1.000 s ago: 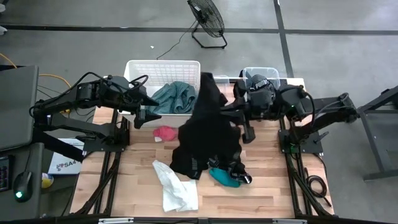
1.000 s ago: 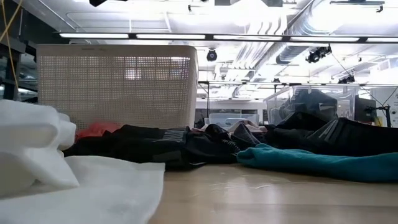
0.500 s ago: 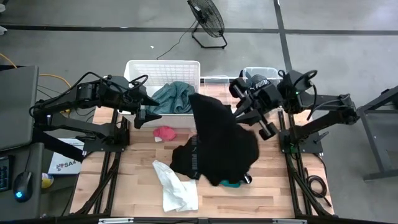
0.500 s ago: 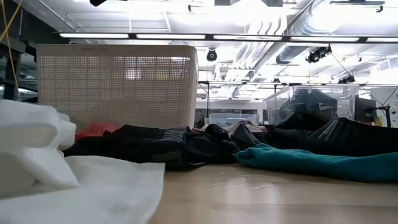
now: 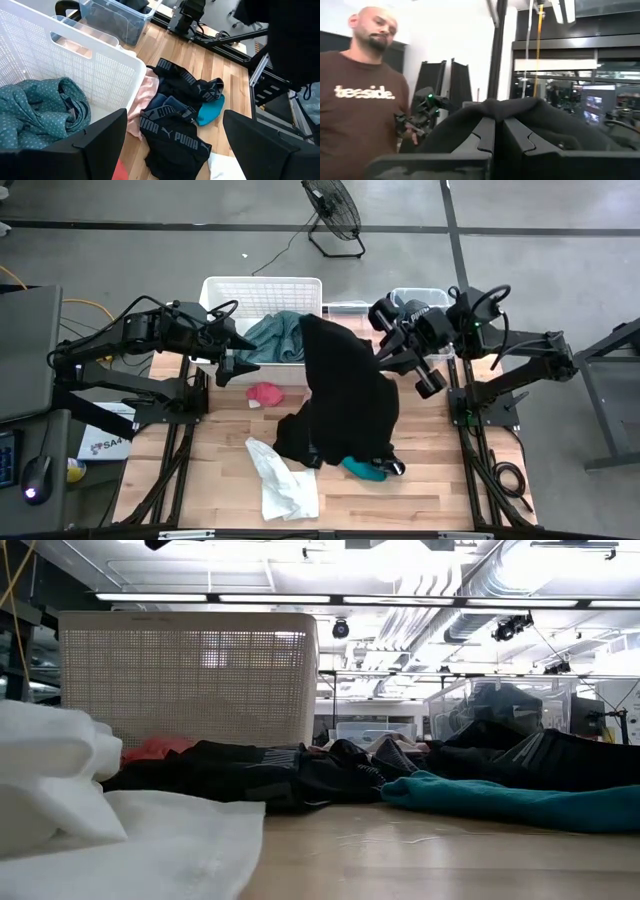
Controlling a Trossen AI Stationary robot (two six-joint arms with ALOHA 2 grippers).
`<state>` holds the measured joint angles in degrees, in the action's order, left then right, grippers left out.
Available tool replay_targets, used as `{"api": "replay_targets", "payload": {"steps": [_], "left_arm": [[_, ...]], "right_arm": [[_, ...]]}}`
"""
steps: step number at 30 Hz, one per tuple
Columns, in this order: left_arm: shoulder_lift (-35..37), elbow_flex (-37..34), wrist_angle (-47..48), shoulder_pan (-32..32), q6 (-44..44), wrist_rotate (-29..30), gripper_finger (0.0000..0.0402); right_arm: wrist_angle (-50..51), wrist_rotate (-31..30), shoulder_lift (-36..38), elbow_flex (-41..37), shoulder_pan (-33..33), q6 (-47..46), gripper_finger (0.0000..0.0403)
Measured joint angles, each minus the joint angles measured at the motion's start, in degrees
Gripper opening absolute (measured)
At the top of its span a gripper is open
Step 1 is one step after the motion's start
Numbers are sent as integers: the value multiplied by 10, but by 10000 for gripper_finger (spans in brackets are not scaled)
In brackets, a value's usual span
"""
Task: Pick & Place Cloths
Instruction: Put the black shirt into the white bin
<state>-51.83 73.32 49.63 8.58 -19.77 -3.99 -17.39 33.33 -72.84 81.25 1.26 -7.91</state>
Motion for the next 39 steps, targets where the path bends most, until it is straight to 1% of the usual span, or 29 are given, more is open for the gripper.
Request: {"api": "replay_targets", "payload": {"steps": [4,7,9,13,17,20,22,25,29,33,37,39], "left_arm": [[0,0,-2,0,0,0,324],[0,0,-16,0,15,-1,324],[0,0,-53,0,31,-14,324],[-2,0,-167,0,74,-45,324],[-11,1,-253,0,178,-49,324],[-18,0,-285,0,241,-67,324],[-24,1,-305,0,269,-90,325],[-31,0,-306,0,275,-97,336],[-53,-1,-313,0,295,-80,359],[-91,0,-360,0,294,-80,374],[-131,0,-419,0,270,-75,377],[-146,0,-452,0,263,-93,377]], "right_arm": [[1,-48,-3,0,0,1,4],[10,-99,-9,0,0,4,4],[24,-128,-14,0,1,12,4],[48,-170,-26,0,8,19,4],[47,-210,-36,0,15,21,4],[52,-216,-37,0,23,21,4],[53,-216,-39,0,28,21,4],[53,-213,-41,0,33,21,4],[55,-207,-46,0,34,21,4],[52,-203,-55,0,34,24,4],[52,-198,-62,0,35,31,4],[51,-198,-62,0,35,31,4]]}}
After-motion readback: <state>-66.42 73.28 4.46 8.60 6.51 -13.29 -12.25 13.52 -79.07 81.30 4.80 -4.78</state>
